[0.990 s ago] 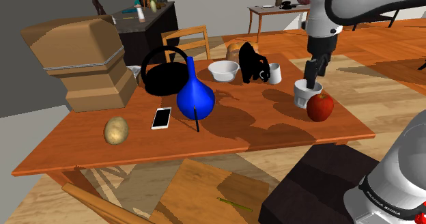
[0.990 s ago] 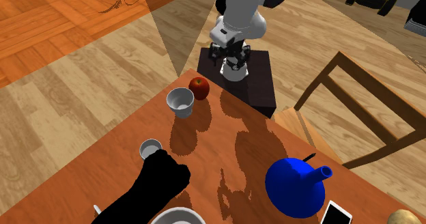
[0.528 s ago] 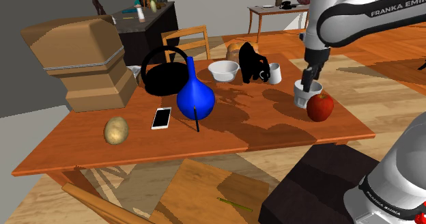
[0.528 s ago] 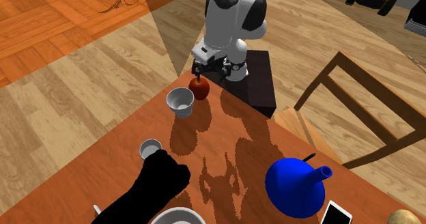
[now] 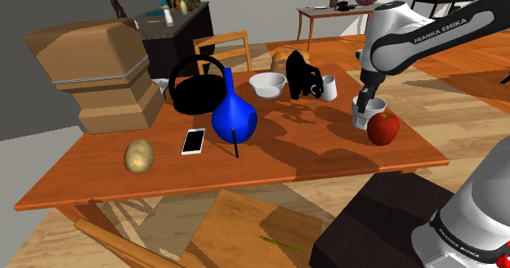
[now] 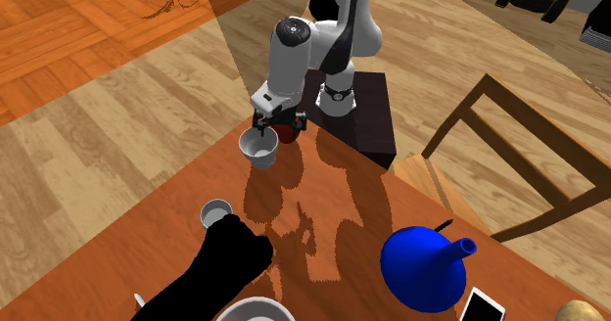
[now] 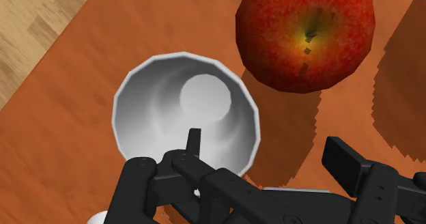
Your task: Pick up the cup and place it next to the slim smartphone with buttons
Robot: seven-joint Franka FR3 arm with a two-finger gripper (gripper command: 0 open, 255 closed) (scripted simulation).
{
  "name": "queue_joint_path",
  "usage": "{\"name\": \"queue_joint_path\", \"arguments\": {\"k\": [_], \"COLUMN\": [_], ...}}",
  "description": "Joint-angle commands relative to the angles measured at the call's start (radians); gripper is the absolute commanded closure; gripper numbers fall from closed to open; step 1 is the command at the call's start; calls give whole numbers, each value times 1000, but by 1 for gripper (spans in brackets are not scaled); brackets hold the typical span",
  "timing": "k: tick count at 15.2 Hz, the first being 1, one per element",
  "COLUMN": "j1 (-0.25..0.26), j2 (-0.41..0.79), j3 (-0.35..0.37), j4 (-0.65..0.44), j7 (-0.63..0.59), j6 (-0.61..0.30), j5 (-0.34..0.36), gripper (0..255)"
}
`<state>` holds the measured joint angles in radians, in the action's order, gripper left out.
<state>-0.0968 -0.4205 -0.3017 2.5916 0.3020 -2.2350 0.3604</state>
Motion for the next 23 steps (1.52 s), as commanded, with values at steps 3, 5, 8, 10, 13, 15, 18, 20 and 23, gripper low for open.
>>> {"name": "queue_joint_path", "arguments": {"k": [3, 5, 8, 10, 13, 15, 18, 20, 23], "j1": [-5, -7, -8, -8, -8, -8, -8, -8, -8], "j2": [48, 70, 76, 76, 76, 76, 76, 76, 76], "j3": [-16, -23, -25, -25, -25, -25, -25, -25, -24], "j4": [22, 33, 36, 36, 35, 35, 35, 35, 35], "j7": [-1, -2, -3, -3, -3, -3, -3, -3, -3], "j6": [-75, -108, -118, -118, -118, -118, -118, -118, -117], "j5": [12, 16, 18, 18, 18, 18, 18, 18, 18], "gripper": [0, 0, 0, 0, 0, 255, 255, 255, 255]}}
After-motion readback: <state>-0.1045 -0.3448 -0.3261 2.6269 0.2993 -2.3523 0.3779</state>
